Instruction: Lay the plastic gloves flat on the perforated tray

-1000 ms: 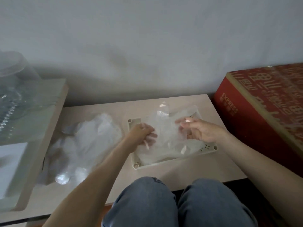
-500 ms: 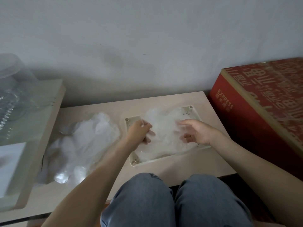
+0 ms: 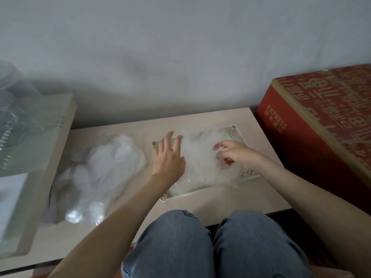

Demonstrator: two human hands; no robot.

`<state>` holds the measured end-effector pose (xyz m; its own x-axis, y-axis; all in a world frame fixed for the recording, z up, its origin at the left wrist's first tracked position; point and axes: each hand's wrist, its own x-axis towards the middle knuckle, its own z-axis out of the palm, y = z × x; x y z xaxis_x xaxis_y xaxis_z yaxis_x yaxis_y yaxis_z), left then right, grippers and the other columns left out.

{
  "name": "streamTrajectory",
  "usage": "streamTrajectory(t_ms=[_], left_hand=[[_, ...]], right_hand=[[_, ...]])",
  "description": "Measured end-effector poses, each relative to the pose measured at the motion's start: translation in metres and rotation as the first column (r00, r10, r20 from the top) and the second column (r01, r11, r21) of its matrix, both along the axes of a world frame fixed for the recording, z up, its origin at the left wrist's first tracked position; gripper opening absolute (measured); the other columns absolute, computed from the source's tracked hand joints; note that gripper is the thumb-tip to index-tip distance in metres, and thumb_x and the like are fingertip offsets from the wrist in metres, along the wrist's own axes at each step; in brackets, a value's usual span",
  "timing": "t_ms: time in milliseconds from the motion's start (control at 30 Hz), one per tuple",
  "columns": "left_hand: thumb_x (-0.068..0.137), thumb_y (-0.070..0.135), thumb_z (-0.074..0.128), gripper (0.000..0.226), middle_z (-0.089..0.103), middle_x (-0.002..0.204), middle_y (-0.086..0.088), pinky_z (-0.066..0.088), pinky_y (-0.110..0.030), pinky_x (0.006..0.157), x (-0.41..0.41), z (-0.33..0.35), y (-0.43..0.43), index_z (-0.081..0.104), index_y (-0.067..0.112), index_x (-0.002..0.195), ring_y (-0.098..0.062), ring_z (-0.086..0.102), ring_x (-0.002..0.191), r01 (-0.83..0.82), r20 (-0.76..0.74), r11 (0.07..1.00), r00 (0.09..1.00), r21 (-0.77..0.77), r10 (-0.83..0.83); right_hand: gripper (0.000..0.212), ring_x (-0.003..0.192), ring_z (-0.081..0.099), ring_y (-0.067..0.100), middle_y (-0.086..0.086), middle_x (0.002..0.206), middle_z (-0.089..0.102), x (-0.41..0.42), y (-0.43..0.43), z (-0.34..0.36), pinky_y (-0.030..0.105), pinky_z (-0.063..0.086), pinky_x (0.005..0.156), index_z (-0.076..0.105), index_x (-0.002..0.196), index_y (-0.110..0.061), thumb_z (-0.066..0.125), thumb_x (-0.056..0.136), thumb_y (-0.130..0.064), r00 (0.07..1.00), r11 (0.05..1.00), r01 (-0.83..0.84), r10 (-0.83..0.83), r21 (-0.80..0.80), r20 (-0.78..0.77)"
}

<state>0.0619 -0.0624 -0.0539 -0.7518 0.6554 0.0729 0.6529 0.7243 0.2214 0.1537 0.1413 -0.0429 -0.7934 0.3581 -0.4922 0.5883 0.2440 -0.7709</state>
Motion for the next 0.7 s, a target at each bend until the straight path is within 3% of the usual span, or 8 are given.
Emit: streamTrajectory(t_ms=[100, 233, 333, 533, 700], left_hand=[[0.1, 0.037, 0.038, 0.047, 0.003, 0.161, -0.006, 0.006, -0.043, 0.118, -0.005, -0.008, 0.004, 0.032, 0.022, 0.145, -0.025, 0.004, 0.147, 0.208, 0.035, 0.97, 0.978, -0.124, -0.205], [0.099, 0.05, 0.035, 0.066, -0.021, 0.159, -0.006, -0.012, -0.046, 0.115, -0.008, -0.03, 0.003, 0.006, 0.028, 0.153, -0.024, -0.019, 0.146, 0.302, 0.165, 0.905, 0.951, -0.301, -0.263], [0.098, 0.053, 0.033, 0.074, -0.026, 0.157, -0.005, -0.017, -0.047, 0.113, -0.01, -0.039, 0.001, -0.01, 0.028, 0.152, -0.022, -0.024, 0.145, 0.343, 0.203, 0.873, 0.936, -0.348, -0.287], [0.098, 0.058, 0.019, 0.071, -0.025, 0.158, -0.003, -0.017, -0.047, 0.113, -0.012, -0.043, -0.001, -0.02, 0.028, 0.15, -0.02, -0.022, 0.145, 0.311, 0.265, 0.867, 0.939, -0.388, -0.219], [0.098, 0.057, 0.008, 0.066, -0.022, 0.159, -0.004, -0.013, -0.047, 0.116, -0.012, -0.046, 0.002, -0.016, 0.026, 0.151, -0.021, -0.018, 0.146, 0.242, 0.239, 0.888, 0.958, -0.391, -0.156]], right_hand=[[0.04, 0.051, 0.048, 0.009, 0.005, 0.086, 0.062, -0.002, 0.002, 0.005, 0.021, 0.044, 0.053, 0.058, 0.118, -0.018, 0.047, 0.087, 0.005, 0.991, 0.987, -0.133, 0.133, 0.088, 0.012], [0.058, 0.059, 0.049, 0.009, 0.004, 0.092, 0.066, 0.0, 0.002, 0.006, 0.02, 0.042, 0.056, 0.051, 0.128, -0.029, 0.039, 0.085, 0.009, 0.981, 0.974, -0.195, 0.196, 0.112, 0.003], [0.06, 0.059, 0.046, 0.013, 0.004, 0.095, 0.068, 0.0, 0.004, 0.003, 0.02, 0.042, 0.057, 0.051, 0.13, -0.032, 0.039, 0.085, 0.006, 0.974, 0.964, -0.223, 0.226, 0.147, 0.001], [0.035, 0.061, 0.05, 0.011, 0.003, 0.095, 0.067, -0.005, 0.003, -0.005, 0.022, 0.043, 0.057, 0.058, 0.119, -0.027, 0.051, 0.089, -0.01, 0.995, 0.974, -0.077, 0.089, 0.215, -0.05], [0.02, 0.058, 0.049, 0.014, 0.002, 0.083, 0.066, -0.004, 0.006, -0.007, 0.024, 0.042, 0.056, 0.06, 0.108, -0.009, 0.047, 0.096, -0.019, 0.998, 0.965, 0.047, -0.033, 0.259, -0.057]])
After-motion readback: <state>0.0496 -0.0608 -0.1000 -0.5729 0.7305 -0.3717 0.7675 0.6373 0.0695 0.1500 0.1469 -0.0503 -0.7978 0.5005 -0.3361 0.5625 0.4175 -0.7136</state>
